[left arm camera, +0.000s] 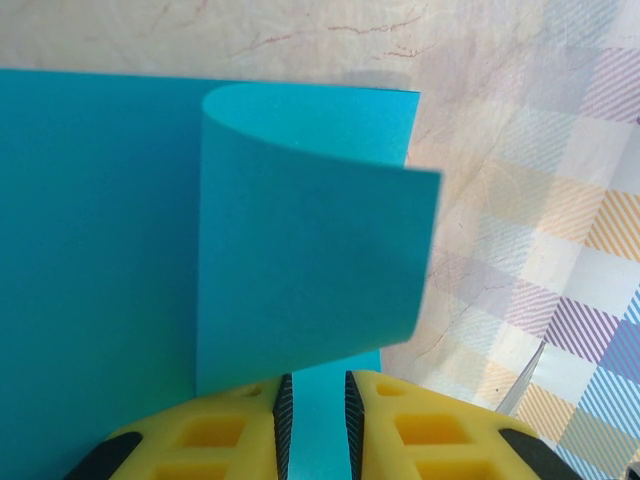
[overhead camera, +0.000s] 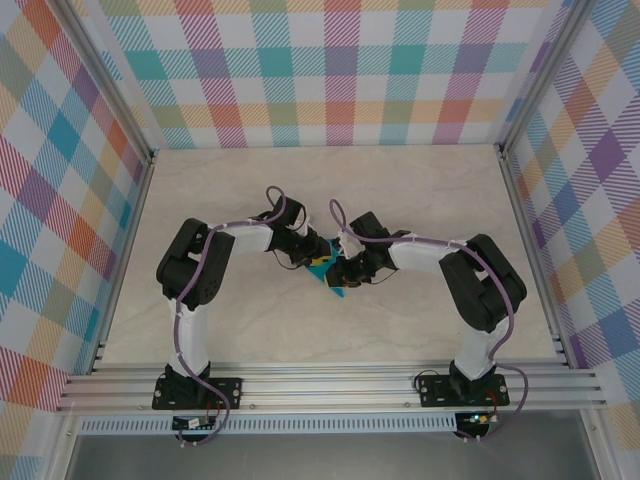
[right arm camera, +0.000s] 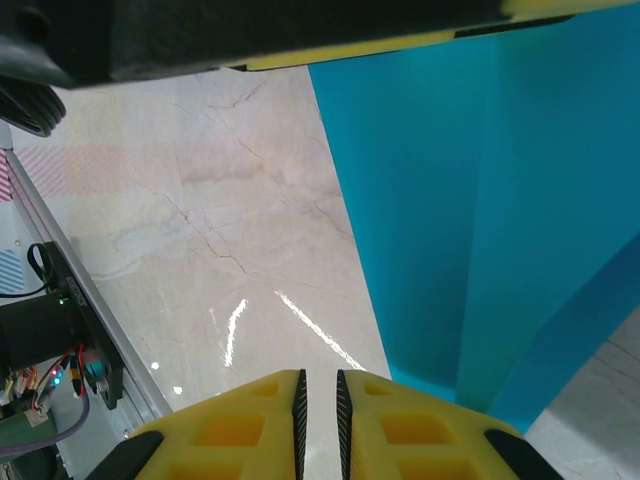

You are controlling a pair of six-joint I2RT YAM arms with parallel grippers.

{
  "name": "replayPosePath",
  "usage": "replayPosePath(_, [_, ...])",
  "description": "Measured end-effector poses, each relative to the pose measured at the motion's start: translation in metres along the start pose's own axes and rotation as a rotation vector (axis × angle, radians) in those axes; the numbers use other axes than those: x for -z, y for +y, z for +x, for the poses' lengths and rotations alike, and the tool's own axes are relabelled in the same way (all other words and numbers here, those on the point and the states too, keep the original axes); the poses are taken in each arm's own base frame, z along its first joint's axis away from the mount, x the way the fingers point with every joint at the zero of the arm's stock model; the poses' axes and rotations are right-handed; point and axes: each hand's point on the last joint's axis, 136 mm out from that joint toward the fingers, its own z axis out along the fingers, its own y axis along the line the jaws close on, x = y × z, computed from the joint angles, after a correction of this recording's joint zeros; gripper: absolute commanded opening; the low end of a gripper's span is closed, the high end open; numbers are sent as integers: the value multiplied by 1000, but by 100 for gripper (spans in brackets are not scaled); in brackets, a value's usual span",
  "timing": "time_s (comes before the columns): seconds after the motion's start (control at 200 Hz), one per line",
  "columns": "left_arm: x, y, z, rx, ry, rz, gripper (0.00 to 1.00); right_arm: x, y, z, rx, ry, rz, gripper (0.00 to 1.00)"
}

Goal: Fold a paper plane with a square sheet of paper (fold left side to right side)
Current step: Fourth fold the wing at the center of the table.

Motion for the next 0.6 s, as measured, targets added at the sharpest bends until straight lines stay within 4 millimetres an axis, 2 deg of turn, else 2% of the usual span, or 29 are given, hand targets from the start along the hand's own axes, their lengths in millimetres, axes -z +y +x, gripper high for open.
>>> replayPosePath(0.6, [0, 0, 0, 0, 0, 0, 23, -8, -16, 9, -33, 28, 36, 17])
